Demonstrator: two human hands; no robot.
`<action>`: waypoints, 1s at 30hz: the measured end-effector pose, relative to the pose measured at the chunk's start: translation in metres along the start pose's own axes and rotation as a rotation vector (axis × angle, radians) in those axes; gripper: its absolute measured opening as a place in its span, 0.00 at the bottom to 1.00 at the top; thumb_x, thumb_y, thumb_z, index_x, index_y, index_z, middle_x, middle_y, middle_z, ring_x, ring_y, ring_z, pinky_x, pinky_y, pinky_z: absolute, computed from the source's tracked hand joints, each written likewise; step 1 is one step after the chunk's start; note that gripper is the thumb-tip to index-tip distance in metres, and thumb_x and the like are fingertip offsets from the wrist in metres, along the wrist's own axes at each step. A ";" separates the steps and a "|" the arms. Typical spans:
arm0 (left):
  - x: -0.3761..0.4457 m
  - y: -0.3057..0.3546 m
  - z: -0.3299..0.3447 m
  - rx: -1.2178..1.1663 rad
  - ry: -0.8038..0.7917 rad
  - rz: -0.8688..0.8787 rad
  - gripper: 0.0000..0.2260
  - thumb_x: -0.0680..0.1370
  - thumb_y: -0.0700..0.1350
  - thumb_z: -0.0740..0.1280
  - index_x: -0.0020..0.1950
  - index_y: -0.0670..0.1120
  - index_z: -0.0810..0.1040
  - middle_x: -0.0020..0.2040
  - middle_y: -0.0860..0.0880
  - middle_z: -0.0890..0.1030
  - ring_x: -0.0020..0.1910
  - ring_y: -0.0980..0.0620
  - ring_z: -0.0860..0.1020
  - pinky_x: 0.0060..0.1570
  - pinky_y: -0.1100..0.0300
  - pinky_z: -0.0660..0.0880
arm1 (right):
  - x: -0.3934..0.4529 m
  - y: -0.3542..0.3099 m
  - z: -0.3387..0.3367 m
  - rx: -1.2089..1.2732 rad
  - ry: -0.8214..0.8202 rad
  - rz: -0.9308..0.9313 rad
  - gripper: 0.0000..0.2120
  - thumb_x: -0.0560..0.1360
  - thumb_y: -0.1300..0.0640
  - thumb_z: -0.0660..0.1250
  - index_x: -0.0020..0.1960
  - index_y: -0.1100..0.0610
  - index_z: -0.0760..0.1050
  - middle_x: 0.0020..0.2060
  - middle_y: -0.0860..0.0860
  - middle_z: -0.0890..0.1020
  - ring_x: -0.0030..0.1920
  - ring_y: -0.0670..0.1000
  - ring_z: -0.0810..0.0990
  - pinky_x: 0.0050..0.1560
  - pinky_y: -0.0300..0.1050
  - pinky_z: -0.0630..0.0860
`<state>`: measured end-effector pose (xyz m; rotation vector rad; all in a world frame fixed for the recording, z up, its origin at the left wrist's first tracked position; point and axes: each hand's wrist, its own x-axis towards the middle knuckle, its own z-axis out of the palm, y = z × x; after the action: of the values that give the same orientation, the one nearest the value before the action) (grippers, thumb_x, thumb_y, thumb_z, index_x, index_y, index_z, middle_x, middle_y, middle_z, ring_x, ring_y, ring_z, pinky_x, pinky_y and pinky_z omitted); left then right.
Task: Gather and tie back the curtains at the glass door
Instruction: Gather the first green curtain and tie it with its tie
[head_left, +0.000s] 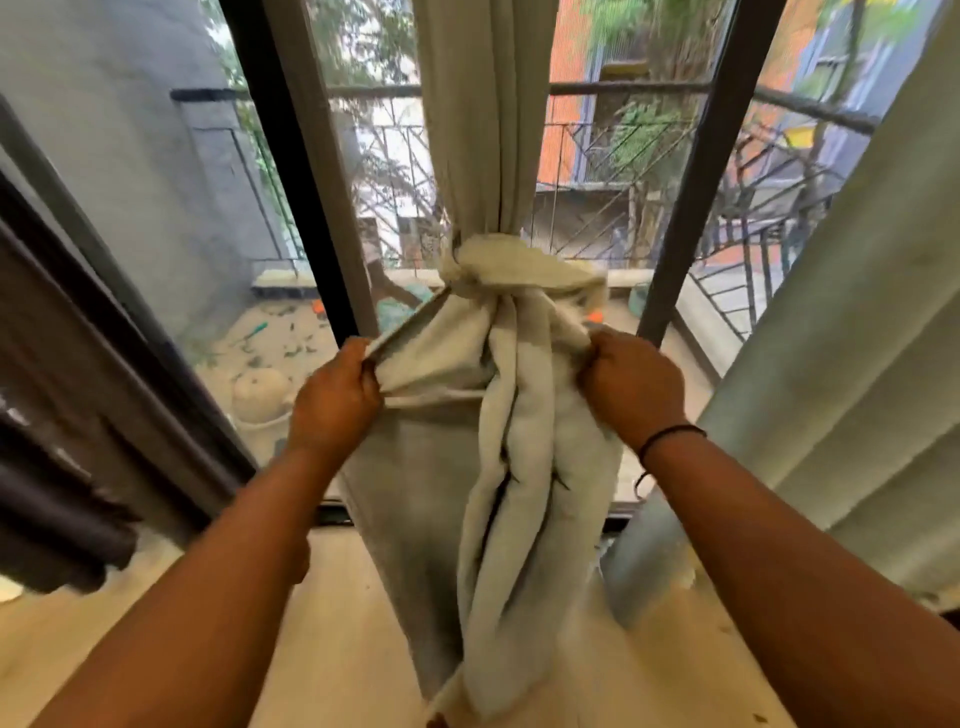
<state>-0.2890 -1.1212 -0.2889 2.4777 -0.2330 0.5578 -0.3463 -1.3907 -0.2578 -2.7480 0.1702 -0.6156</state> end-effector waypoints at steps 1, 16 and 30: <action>-0.003 -0.005 -0.004 0.051 -0.019 0.002 0.14 0.76 0.47 0.53 0.55 0.42 0.71 0.47 0.34 0.79 0.44 0.34 0.77 0.43 0.45 0.75 | -0.003 0.005 -0.001 -0.025 0.023 -0.021 0.14 0.73 0.52 0.53 0.47 0.54 0.76 0.42 0.55 0.81 0.40 0.57 0.77 0.31 0.41 0.59; -0.076 0.053 0.034 -0.721 -0.283 -0.092 0.21 0.67 0.54 0.76 0.53 0.67 0.71 0.53 0.60 0.79 0.53 0.65 0.78 0.51 0.67 0.76 | -0.078 -0.029 0.070 0.873 -0.048 0.147 0.21 0.74 0.34 0.55 0.58 0.46 0.61 0.44 0.44 0.77 0.43 0.45 0.79 0.43 0.44 0.79; -0.045 -0.036 0.002 -0.195 -0.043 -0.214 0.15 0.79 0.47 0.58 0.60 0.40 0.74 0.54 0.36 0.79 0.53 0.39 0.77 0.51 0.52 0.72 | -0.050 0.045 0.088 -0.035 -0.112 0.031 0.21 0.79 0.40 0.48 0.48 0.55 0.70 0.32 0.50 0.76 0.34 0.56 0.79 0.36 0.49 0.76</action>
<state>-0.3188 -1.0918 -0.3286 2.2903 -0.0355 0.3735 -0.3558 -1.3994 -0.3680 -2.7990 0.1996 -0.4537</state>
